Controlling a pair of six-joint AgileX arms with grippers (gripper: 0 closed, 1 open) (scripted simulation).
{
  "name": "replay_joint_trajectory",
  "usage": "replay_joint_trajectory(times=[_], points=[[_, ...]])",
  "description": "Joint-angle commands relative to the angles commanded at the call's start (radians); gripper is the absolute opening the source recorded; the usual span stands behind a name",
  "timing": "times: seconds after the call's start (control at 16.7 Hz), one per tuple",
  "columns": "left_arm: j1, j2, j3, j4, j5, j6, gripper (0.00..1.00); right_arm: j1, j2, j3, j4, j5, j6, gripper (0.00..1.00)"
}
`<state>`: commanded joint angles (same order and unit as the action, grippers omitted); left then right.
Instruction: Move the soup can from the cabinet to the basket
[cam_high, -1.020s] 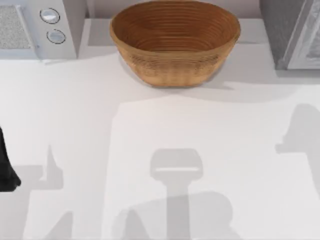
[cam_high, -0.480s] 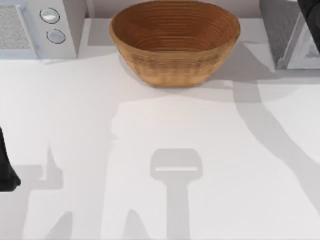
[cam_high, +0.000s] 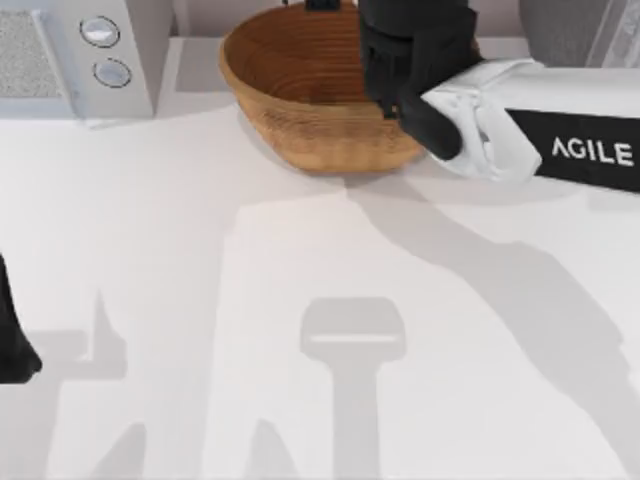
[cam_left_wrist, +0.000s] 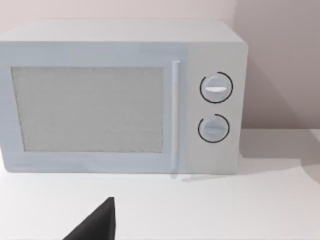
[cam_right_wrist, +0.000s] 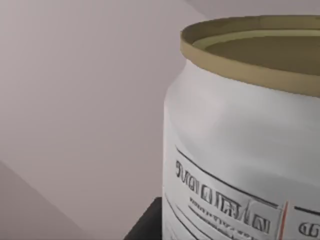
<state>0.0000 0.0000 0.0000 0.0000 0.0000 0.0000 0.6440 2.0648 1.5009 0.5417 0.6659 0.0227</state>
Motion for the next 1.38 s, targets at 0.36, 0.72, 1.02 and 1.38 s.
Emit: replay_joint_trajectory(times=[0.36,0.72,1.02,1.38], points=[[0.000,0.000,0.000,0.000,0.000,0.000,1.00,0.029,0.085,0.061,0.025,0.030,0.001,0.00],[0.000,0.000,0.000,0.000,0.000,0.000,1.00,0.010,0.133,0.105,0.019,0.016,-0.004,0.00],[0.000,0.000,0.000,0.000,0.000,0.000,1.00,0.000,0.166,0.150,0.018,0.002,-0.001,0.00],[0.000,0.000,0.000,0.000,0.000,0.000,1.00,0.000,0.166,0.150,0.018,0.002,-0.001,0.38]])
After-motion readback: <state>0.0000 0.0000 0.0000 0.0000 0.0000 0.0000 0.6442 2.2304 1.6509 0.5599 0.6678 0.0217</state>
